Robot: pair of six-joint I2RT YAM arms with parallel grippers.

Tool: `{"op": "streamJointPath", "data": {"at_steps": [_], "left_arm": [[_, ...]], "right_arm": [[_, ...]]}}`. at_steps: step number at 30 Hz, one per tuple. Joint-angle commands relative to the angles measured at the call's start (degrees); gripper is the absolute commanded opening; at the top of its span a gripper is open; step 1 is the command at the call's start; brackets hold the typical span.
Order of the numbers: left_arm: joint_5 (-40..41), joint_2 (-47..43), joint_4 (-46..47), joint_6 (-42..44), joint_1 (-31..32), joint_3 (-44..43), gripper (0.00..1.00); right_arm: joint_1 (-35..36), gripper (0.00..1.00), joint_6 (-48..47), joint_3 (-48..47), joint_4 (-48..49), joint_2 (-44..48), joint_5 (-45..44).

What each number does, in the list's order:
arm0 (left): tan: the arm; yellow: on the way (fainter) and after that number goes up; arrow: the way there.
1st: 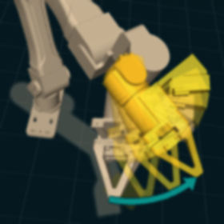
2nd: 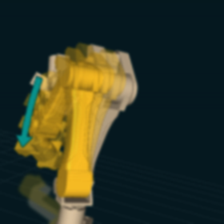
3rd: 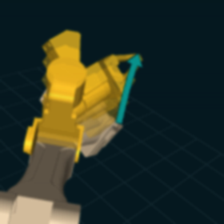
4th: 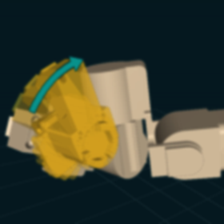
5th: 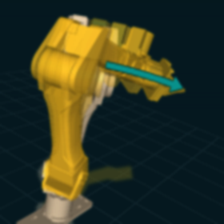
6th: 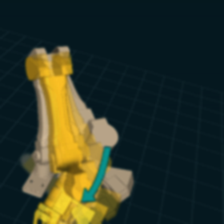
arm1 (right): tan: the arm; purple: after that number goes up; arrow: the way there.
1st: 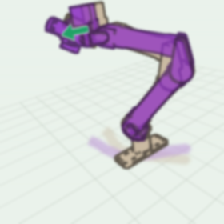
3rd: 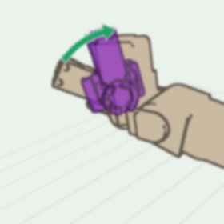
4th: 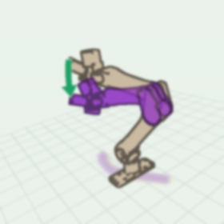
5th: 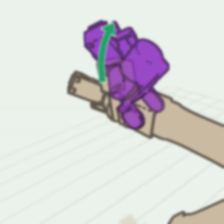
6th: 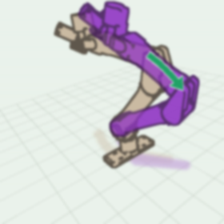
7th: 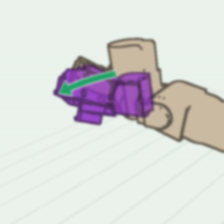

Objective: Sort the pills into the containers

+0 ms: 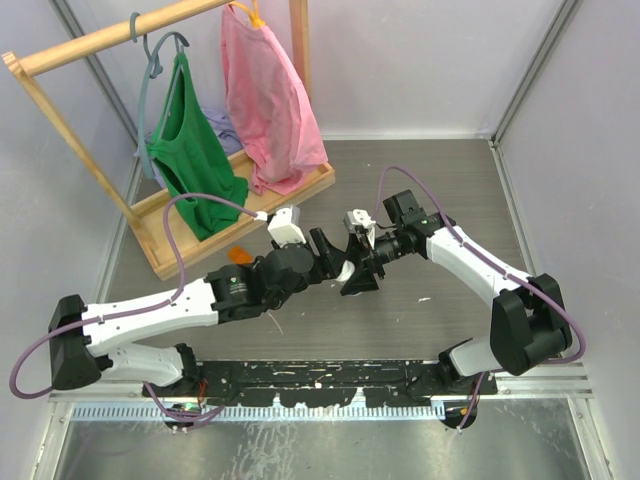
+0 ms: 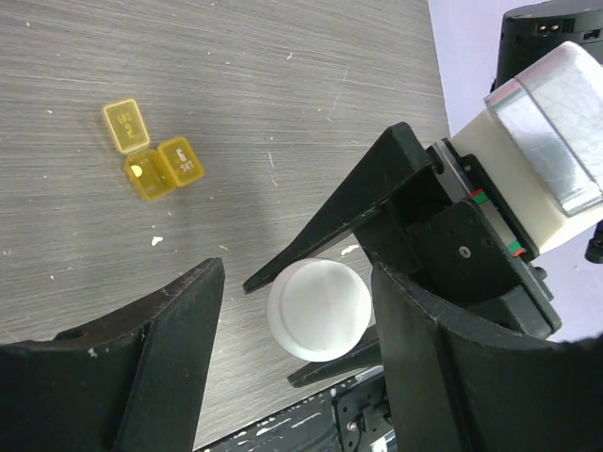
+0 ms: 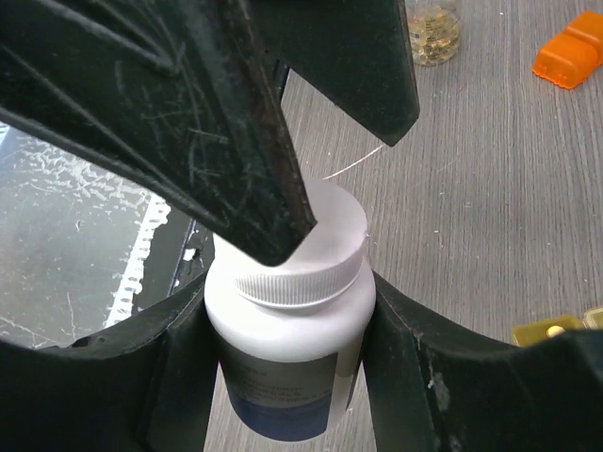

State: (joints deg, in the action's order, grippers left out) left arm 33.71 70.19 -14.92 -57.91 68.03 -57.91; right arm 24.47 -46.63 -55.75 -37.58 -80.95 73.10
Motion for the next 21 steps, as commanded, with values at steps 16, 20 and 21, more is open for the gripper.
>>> {"op": "streamJointPath", "data": {"at_steps": [16, 20, 21], "left_arm": [[4.39, 5.93, -5.99, -4.61, 2.54, -8.69, 0.5], [4.6, 6.36, -7.42, -4.73, 2.63, -9.4, 0.47], [4.55, 6.49, -7.41, -4.69, 2.63, -9.56, 0.45]], "right_arm": [[-0.08, 0.01, -0.66, -2.7, 0.25, 0.18, 0.88], [-0.04, 0.01, -0.63, -2.7, 0.3, 0.18, 0.96], [-0.04, 0.01, -0.6, -2.65, 0.26, 0.18, 0.99]]}}
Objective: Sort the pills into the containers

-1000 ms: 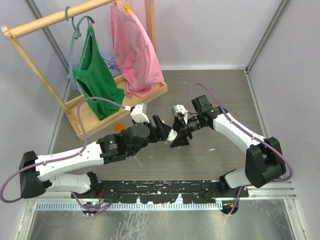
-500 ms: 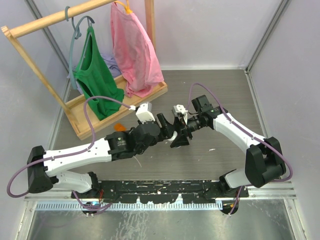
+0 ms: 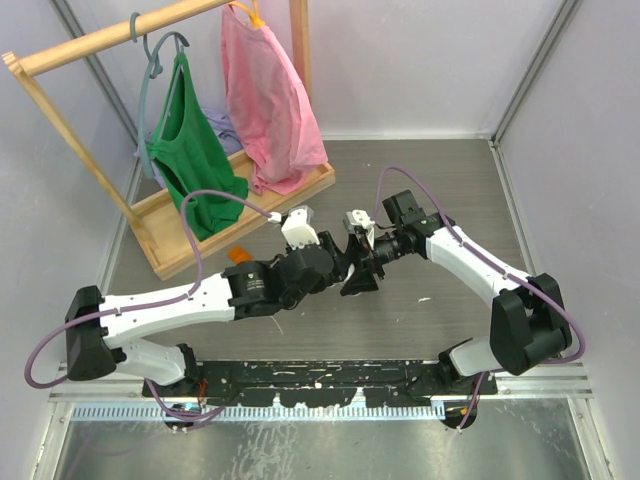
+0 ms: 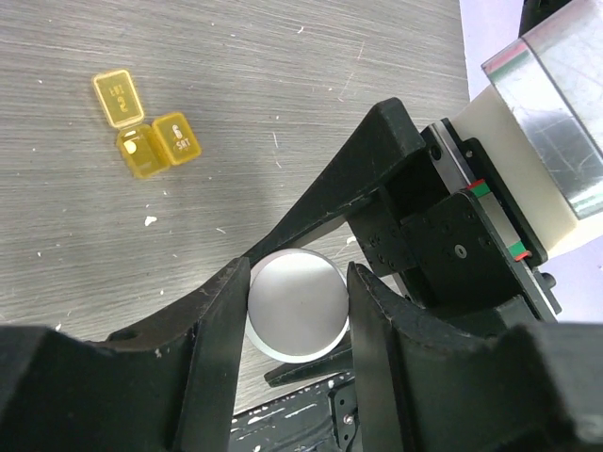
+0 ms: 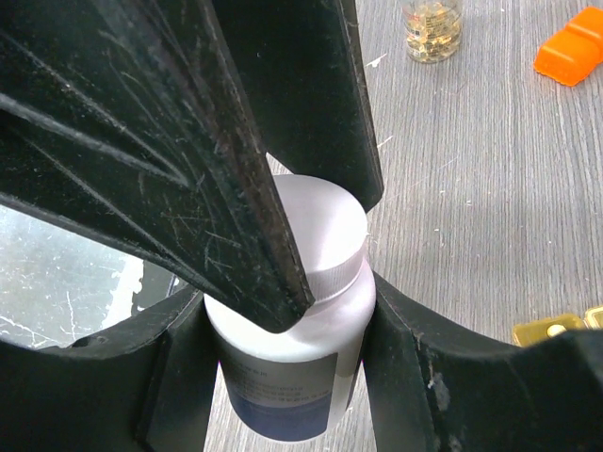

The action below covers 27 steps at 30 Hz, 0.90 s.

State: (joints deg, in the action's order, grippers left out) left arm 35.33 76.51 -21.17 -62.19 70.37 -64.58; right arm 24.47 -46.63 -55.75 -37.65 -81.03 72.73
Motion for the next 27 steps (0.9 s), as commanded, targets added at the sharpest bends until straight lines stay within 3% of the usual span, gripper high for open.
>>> {"op": "streamJointPath", "data": {"at_steps": [1, 7, 12, 15, 18, 20, 24, 27], "left_arm": [[2.88, 0.16, -1.21, -0.34, 0.31, -2.88, 0.42], [0.92, 0.46, 0.19, 1.96, 0.31, -2.57, 0.24], [-6.83, -2.67, 13.53, 17.14, 0.09, 4.53, 0.12], [-19.06, -7.67, 27.66, 28.04, -1.97, 14.65, 0.09], [-45.88, -9.51, 50.19, 36.89, -8.59, 25.55, 0.11], [-55.84, -8.5, 55.88, 37.67, -12.57, 28.18, 0.1], [-63.7, -6.16, 53.7, 39.48, -16.68, 26.22, 0.08], [-62.43, -6.8, 54.14, 39.36, -18.63, 26.43, 0.1]], "right_arm": [[-0.08, 0.01, -0.64, -2.64, 0.35, 0.24, 1.29], [-0.04, 0.01, -0.2, -2.81, 0.38, 0.2, 1.6], [-0.04, 0.01, 2.3, -2.92, 0.84, -0.87, 5.75], [-0.06, 0.01, 4.65, -2.71, 1.96, -1.51, 8.58], [0.13, 0.01, 7.36, -2.0, 4.27, -1.58, 10.57], [0.54, 0.01, 8.2, -1.7, 5.16, -1.5, 10.79], [0.69, 0.01, 8.83, -1.5, 5.83, -1.41, 10.64], [0.68, 0.01, 8.7, -1.41, 5.81, -1.24, 10.39]]}}
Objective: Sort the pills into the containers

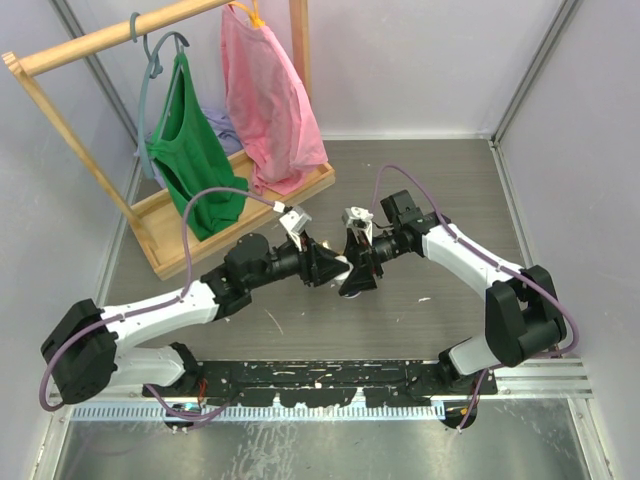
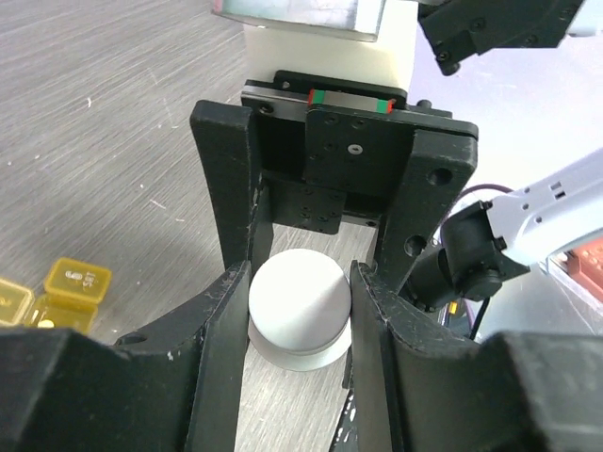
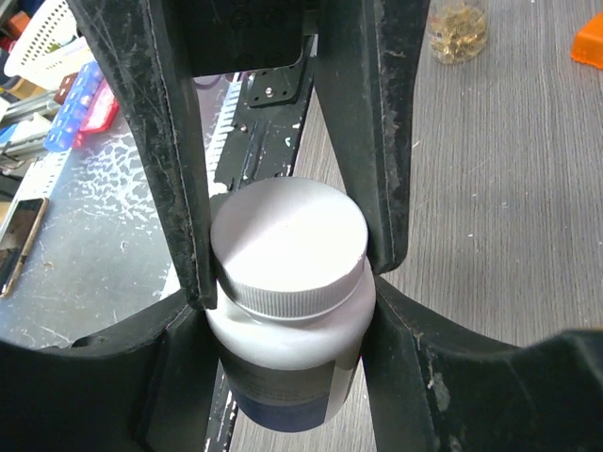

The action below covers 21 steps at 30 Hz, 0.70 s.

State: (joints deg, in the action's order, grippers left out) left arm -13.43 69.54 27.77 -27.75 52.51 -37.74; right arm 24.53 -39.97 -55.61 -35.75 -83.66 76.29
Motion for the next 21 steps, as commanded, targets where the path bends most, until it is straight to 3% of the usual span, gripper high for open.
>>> {"op": "streamJointPath", "data": {"at_steps": [1, 7, 14, 21], "left_arm": [[-11.79, -0.63, 5.16, 4.52, -1.25, -0.06, 0.17], [-0.77, -9.7, 3.61, 3.21, -1.55, 2.49, 0.98], [7.76, -19.67, -5.35, -5.21, -1.58, 3.46, 0.98], [14.7, -18.67, -12.4, -20.95, 0.56, 1.25, 0.98]], "right_arm": [[0.65, 0.01, 1.94, -1.54, 3.93, 1.51, 6.52], [0.68, 0.01, 0.79, -1.49, 3.43, 2.52, 5.4], [0.92, 0.01, -1.82, -2.16, 1.45, 2.45, 4.11], [0.95, 0.01, -3.89, -2.73, -0.26, 2.47, 2.48]]}}
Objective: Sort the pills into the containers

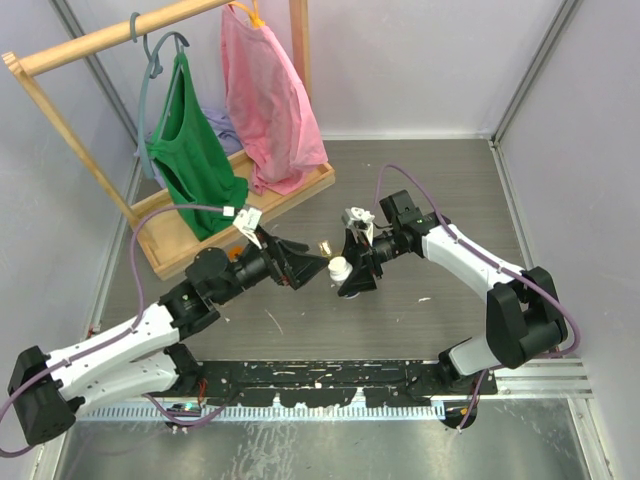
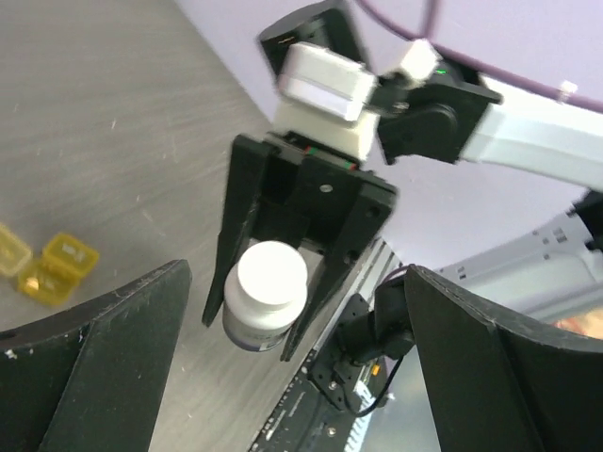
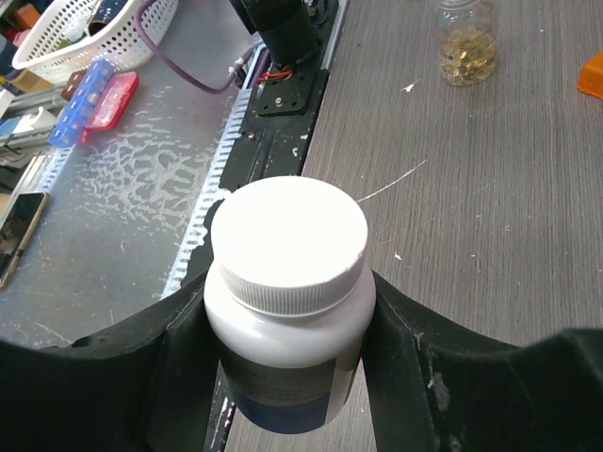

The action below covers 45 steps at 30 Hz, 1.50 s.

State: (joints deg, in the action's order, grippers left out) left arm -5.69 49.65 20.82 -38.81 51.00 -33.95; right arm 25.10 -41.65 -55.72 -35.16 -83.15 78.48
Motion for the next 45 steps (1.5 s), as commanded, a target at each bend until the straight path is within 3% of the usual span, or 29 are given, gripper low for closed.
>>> {"op": "streamJointPath", "data": {"at_steps": [1, 5, 8, 16, 28, 35, 45], "left_arm": [[12.37, 1.9, -9.82, -9.32, 4.33, -4.55, 0.96], [38.51, 6.62, -29.91, -6.79, 17.76, -16.76, 0.96], [44.23, 10.99, -33.76, -9.48, 19.52, -20.91, 0.9], [45.54, 19.02, -36.45, -12.17, 19.73, -27.02, 0.78], [43.13, 22.21, -34.33, -12.55, 19.66, -27.86, 0.64], [41.57, 22.68, -34.25, -13.0, 19.7, -28.22, 0.61], [39.48, 25.62, -34.03, -13.64, 19.69, -28.87, 0.43]], "right_arm": [[0.32, 0.01, -2.24, -2.63, -0.95, 1.96, 0.15], [0.34, 0.01, -2.51, -2.7, -1.14, 1.73, -0.25], [0.35, 0.01, -2.48, -2.81, -1.23, 1.62, -0.34], [0.33, 0.01, -2.83, -2.89, -1.48, 1.66, -0.78], [0.37, 0.01, -3.18, -2.88, -1.84, 1.59, -1.04], [0.32, 0.01, -3.31, -2.95, -1.85, 1.67, -1.29], [0.34, 0.01, -3.29, -2.98, -1.85, 1.77, -1.41]]}}
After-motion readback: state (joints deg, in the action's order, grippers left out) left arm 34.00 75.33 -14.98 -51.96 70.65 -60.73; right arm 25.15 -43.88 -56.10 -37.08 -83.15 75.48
